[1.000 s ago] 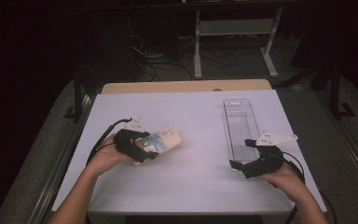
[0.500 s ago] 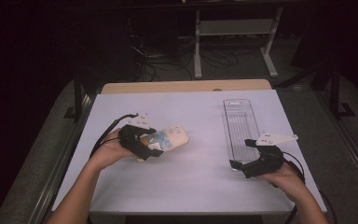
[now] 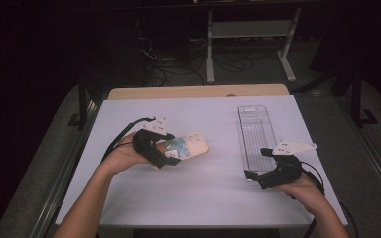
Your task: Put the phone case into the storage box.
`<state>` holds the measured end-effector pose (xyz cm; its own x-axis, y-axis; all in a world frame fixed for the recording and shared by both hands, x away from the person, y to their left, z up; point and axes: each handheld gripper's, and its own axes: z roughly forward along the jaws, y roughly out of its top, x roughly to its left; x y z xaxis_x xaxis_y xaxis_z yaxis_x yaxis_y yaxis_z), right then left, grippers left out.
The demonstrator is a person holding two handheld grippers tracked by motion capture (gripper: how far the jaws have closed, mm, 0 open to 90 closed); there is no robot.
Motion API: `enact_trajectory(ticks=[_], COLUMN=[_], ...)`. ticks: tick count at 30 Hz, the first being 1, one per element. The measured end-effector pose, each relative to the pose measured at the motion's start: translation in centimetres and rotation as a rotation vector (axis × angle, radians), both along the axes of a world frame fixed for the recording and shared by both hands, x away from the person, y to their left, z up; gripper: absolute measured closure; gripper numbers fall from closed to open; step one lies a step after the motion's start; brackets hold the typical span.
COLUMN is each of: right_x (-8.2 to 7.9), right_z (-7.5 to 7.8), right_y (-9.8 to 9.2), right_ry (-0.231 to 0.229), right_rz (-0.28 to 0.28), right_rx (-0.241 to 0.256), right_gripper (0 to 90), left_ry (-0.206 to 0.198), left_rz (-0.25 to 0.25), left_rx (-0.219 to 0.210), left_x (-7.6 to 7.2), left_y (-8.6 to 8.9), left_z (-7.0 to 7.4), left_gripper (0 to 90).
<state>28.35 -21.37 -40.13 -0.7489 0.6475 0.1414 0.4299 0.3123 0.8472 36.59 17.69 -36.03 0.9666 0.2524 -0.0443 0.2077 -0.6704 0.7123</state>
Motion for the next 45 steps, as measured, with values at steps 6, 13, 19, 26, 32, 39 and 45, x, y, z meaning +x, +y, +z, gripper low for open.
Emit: enact_trajectory(ticks=[6, 13, 19, 26, 32, 39, 45], right_x=[0.0, 0.0, 0.0, 0.0, 0.0, 0.2, 0.6], right_z=[0.0, 0.0, 0.0, 0.0, 0.0, 0.1, 0.2], right_y=[0.0, 0.0, 0.0, 0.0, 0.0, 0.0, 0.0], right_ry=[0.003, 0.003, 0.001, 0.0, 0.001, 0.014, 0.026], right_rz=[-0.002, -0.001, -0.001, -0.002, -0.004, -0.001, 0.021], right_rx=[0.002, 0.001, 0.001, 0.0, -0.001, 0.005, -0.003], right_gripper=[0.0, 0.0, 0.0, 0.0, 0.0, 0.0, 0.0], left_ry=[0.006, 0.001, 0.0, -0.006, -0.009, -0.006, -0.004], left_rz=[-0.034, -0.078, -0.085, -0.128, -0.135, -0.142, -0.141], left_rx=[0.005, 0.013, -0.002, 0.011, 0.021, 0.015, 0.005], left_x=[0.2, 0.6, 1.2, 1.6, 1.7, 1.6, 1.6], left_y=[-0.8, -1.9, -2.5, -2.9, -2.8, -2.8, -2.4], left_z=[0.1, 0.4, 0.7, 0.7, 0.5, 0.5, 0.8], left_gripper=[11.0, 11.0, 11.0, 11.1, 11.0, 11.0, 11.0])
